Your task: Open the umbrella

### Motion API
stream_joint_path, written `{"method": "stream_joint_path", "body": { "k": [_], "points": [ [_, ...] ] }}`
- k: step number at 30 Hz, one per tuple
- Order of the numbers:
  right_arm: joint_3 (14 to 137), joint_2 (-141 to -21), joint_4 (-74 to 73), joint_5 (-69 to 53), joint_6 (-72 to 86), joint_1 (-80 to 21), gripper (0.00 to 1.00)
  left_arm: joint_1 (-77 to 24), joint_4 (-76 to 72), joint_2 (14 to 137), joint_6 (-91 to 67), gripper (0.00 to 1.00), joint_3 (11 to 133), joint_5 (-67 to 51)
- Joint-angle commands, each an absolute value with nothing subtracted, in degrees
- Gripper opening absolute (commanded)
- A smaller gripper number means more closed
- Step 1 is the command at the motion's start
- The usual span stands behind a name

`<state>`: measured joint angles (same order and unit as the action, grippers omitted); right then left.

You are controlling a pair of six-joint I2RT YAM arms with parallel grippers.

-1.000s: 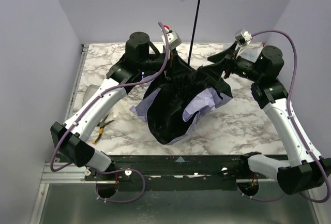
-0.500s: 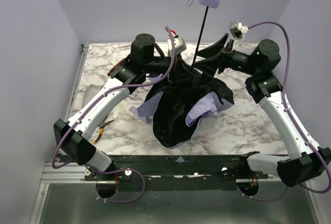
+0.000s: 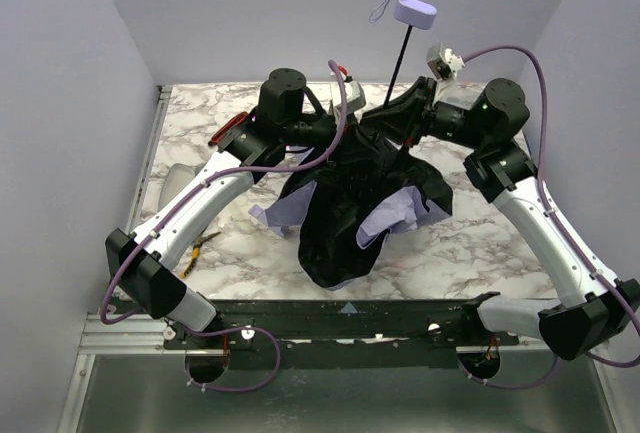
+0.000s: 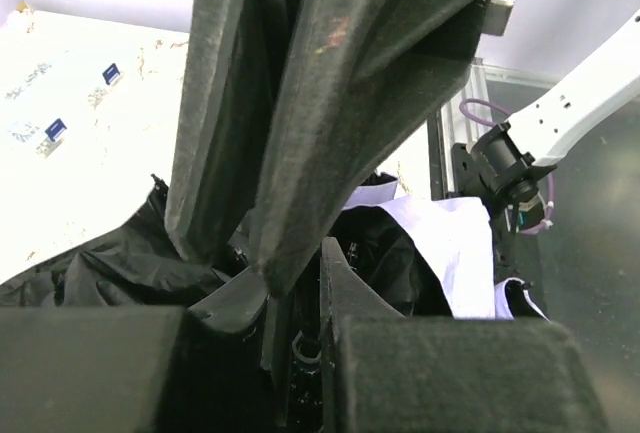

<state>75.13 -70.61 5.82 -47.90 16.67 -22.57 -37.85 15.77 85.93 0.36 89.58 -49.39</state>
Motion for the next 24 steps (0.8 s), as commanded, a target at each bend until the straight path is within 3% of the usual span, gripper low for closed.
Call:
{"method": "stream_joint_path", "body": {
  "k": [1,3,7,9,16,20,24],
  "points": [
    [75.5,-70.8,4.3,-43.4,13.9,-23.6,0.02,-38.5,15.5,83.7,4.7,0.0,91.0,-50.7],
    [76.0,-70.7,4.1,-41.9,13.0,-23.5,0.0,-38.5,16.0,82.9,6.3,0.03,89.8,-49.5],
    [76.7,-70.0,5.3,-41.2,12.7,-23.5,0.0,-37.8,17.9,80.6,10.7,0.57,85.8,-46.3],
    [76.6,-69.3,5.9,-40.3,11.8,-23.6,0.0,-36.5,18.5,79.4,12.5,0.67,83.1,-45.5],
    [74.6,-67.3,9.2,-38.6,9.3,-23.5,0.0,-33.4,11.3,75.2,16.8,0.65,74.1,-42.1],
    [74.5,-67.5,9.5,-39.0,9.4,-23.6,0.0,-34.9,8.0,75.4,16.9,0.6,75.0,-40.3],
    [74.7,-67.8,10.3,-39.2,10.2,-23.6,0.0,-37.6,7.9,77.8,16.6,0.45,77.8,-37.9]
  ]
}}
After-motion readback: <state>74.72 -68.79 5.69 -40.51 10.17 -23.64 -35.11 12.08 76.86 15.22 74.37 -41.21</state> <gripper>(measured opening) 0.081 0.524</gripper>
